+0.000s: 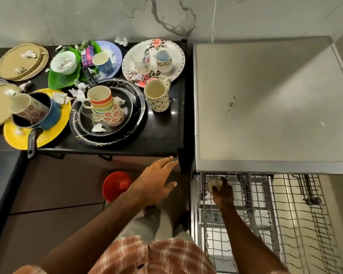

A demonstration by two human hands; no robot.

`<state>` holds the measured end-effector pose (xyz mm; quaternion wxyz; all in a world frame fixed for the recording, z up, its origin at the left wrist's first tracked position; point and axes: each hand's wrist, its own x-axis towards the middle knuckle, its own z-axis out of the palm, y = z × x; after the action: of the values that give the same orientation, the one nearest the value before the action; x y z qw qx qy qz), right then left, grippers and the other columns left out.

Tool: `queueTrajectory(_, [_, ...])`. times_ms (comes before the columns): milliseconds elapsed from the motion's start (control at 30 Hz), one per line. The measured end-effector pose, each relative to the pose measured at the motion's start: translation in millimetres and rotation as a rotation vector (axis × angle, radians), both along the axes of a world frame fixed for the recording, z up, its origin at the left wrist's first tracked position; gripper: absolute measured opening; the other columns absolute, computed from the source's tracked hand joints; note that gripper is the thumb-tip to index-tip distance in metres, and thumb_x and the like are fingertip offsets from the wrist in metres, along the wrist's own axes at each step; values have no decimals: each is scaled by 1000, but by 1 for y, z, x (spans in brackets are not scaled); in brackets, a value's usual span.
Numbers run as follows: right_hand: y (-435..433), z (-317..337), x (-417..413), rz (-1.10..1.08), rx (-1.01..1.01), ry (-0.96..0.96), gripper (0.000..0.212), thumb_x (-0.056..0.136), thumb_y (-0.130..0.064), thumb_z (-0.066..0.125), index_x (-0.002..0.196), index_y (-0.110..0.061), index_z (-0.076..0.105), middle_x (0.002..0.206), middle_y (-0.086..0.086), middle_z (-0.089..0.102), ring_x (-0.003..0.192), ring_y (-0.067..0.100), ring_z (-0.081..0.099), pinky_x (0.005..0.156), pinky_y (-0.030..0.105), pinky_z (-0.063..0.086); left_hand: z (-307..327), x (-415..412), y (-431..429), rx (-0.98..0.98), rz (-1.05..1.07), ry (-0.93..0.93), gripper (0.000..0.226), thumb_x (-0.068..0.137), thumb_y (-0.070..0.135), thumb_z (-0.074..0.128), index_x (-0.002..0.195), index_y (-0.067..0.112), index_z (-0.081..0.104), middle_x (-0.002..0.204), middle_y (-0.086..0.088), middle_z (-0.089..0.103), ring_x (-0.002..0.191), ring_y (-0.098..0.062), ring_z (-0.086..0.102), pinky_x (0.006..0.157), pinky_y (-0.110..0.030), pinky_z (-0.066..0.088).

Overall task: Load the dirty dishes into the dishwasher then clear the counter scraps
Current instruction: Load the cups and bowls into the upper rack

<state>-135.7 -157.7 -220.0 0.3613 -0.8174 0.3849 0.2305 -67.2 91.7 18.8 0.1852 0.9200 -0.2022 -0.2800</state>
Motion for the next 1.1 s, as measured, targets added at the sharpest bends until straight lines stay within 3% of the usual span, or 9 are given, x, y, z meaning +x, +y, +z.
queueTrajectory(67, [-4, 7, -7, -5, -27, -36, 63, 101, -27, 63, 156, -13, 35, 141, 25, 50, 124, 44, 58, 97, 49, 54, -2, 4, -4, -20, -9, -14, 74, 97, 39, 62, 159, 30, 23, 167, 8, 17, 153, -13, 15, 122, -36, 21])
queueTrajectory(133, [-3, 22, -14, -42, -46, -147, 51, 101, -28, 62, 146, -9, 50, 136, 22, 58, 119, 38, 62, 96, 45, 56, -3, 10, -8, -40, -31, -35, 73, 97, 39, 63, 159, 29, 25, 166, 8, 19, 152, -13, 17, 122, -33, 21])
queueTrajectory(200, [2, 49, -19, -81, -28, -269, 30, 103, -30, 60, 126, -12, 65, 119, 15, 69, 102, 26, 68, 85, 36, 58, -3, 17, -12, -66, -36, -50, 72, 96, 39, 63, 158, 29, 26, 166, 8, 20, 152, -14, 19, 123, -33, 22])
queueTrajectory(300, [14, 100, -28, -94, 117, -415, 16, 105, -32, 57, 103, -22, 69, 90, 3, 72, 79, 17, 70, 65, 24, 55, -1, 30, -16, -117, 1, -73, 69, 96, 40, 63, 156, 31, 30, 165, 9, 20, 152, -15, 19, 124, -40, 24])
queueTrajectory(400, [29, 151, -35, -50, 219, -587, 13, 102, -31, 59, 99, -24, 70, 74, 0, 70, 66, 14, 70, 60, 26, 59, 6, 51, -13, -162, 40, -168, 68, 96, 39, 63, 156, 29, 31, 167, 6, 16, 153, -17, 17, 122, -40, 23])
queueTrajectory(633, [68, 228, -17, -154, 276, -768, 16, 102, -28, 58, 101, -23, 73, 80, 2, 71, 68, 16, 69, 62, 36, 62, 20, 140, 5, -230, 297, -335, 106, 89, 38, 74, 161, 24, -1, 168, -7, -3, 154, -33, 7, 124, -48, 20])
queueTrajectory(900, [101, 257, 11, -94, 284, -844, 16, 101, -28, 58, 104, -23, 73, 77, 3, 70, 71, 18, 69, 65, 27, 59, 9, 217, 13, -265, 442, -209, 110, 82, 40, 80, 160, 9, 9, 159, -15, 26, 146, -34, 29, 119, -45, 31])
queueTrajectory(1033, [112, 255, 10, -83, 280, -813, 19, 100, -35, 57, 105, -26, 73, 82, 3, 71, 74, 19, 69, 66, 26, 58, 1, 231, 18, -325, 448, -221, 89, 73, 43, 86, 144, 17, 42, 132, -6, 57, 122, -28, 57, 98, -45, 52])
queueTrajectory(1100, [114, 251, 7, -87, 272, -806, 22, 98, -40, 56, 105, -28, 73, 84, 2, 72, 75, 19, 70, 66, 27, 58, 1, 230, 23, -365, 409, -263, 82, 66, 47, 88, 134, 21, 50, 123, -1, 63, 112, -23, 62, 90, -44, 56])
